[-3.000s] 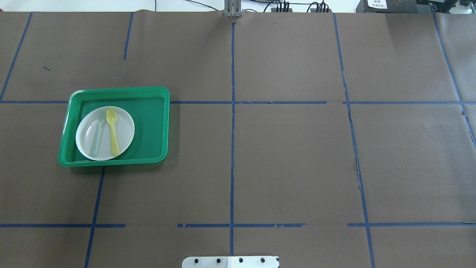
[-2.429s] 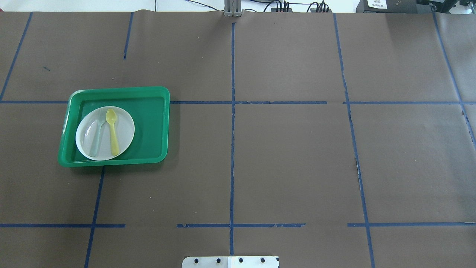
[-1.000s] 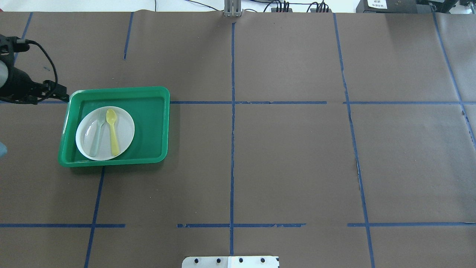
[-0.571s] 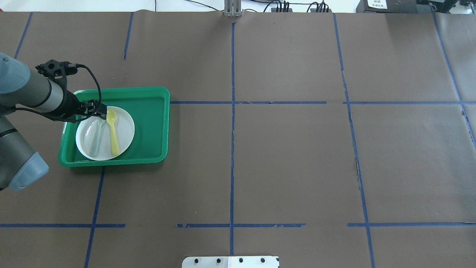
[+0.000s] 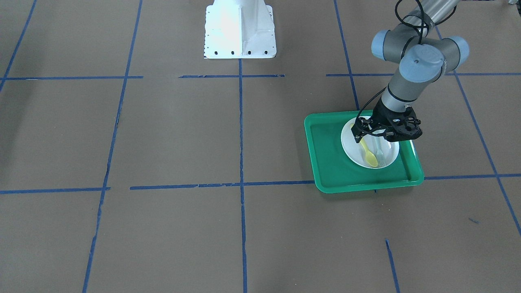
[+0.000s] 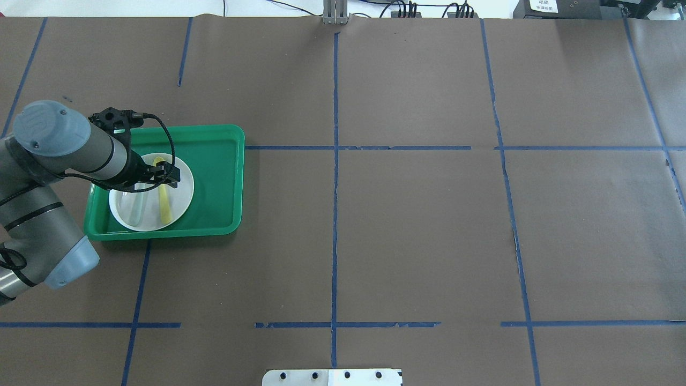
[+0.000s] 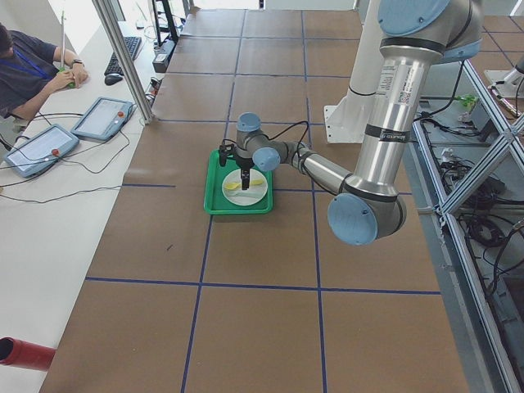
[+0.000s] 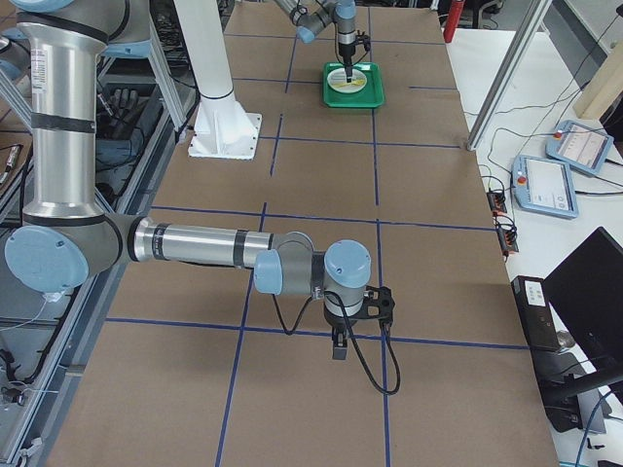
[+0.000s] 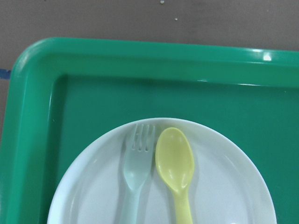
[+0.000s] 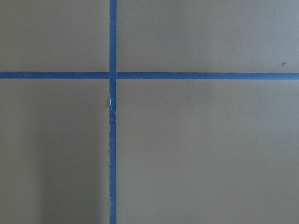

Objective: Place spoon
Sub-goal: 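Move the left gripper over the yellow spoon on the white plate, then lower the left gripper and close it on the yellow spoon handle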

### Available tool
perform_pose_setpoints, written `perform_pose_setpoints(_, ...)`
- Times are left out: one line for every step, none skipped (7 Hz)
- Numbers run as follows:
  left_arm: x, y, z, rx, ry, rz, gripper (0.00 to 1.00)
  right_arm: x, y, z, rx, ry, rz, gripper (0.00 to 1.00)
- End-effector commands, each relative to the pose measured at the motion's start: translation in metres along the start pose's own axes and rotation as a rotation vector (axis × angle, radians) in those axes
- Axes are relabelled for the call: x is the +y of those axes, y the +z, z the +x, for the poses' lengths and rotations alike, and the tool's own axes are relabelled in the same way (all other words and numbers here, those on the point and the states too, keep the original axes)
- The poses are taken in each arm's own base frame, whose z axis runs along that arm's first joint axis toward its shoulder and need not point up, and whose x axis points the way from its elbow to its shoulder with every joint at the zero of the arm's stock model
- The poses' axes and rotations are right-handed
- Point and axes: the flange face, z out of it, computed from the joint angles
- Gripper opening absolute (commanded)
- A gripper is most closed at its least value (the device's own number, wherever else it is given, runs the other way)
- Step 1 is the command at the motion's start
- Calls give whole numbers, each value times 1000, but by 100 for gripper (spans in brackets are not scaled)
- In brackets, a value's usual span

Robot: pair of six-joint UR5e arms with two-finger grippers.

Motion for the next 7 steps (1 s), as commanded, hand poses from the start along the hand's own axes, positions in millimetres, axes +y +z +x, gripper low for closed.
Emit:
perform_pose_setpoints(0, 5, 5, -2, 0, -6, 72, 0, 0, 0, 0, 0, 0, 100)
perform_pose_setpoints(-1, 4, 11, 5, 4, -3, 58, 0, 0, 0, 0, -1, 1, 100)
perform_pose_setpoints(-2, 2, 16, 11, 6, -2, 56, 0, 0, 0, 0, 0, 0, 100)
perform_pose_setpoints(-2, 3, 15, 9, 5, -3, 56, 0, 0, 0, 0, 0, 0, 100)
perform_pose_setpoints(-3, 6, 13, 3, 4, -4, 56, 0, 0, 0, 0, -1, 1, 100)
perform_pose_setpoints(-3, 10, 10, -6, 4, -8, 56, 0, 0, 0, 0, 0, 0, 100)
perform_pose_setpoints(-3, 12, 8, -10, 7, -10, 56, 0, 0, 0, 0, 1, -1, 100)
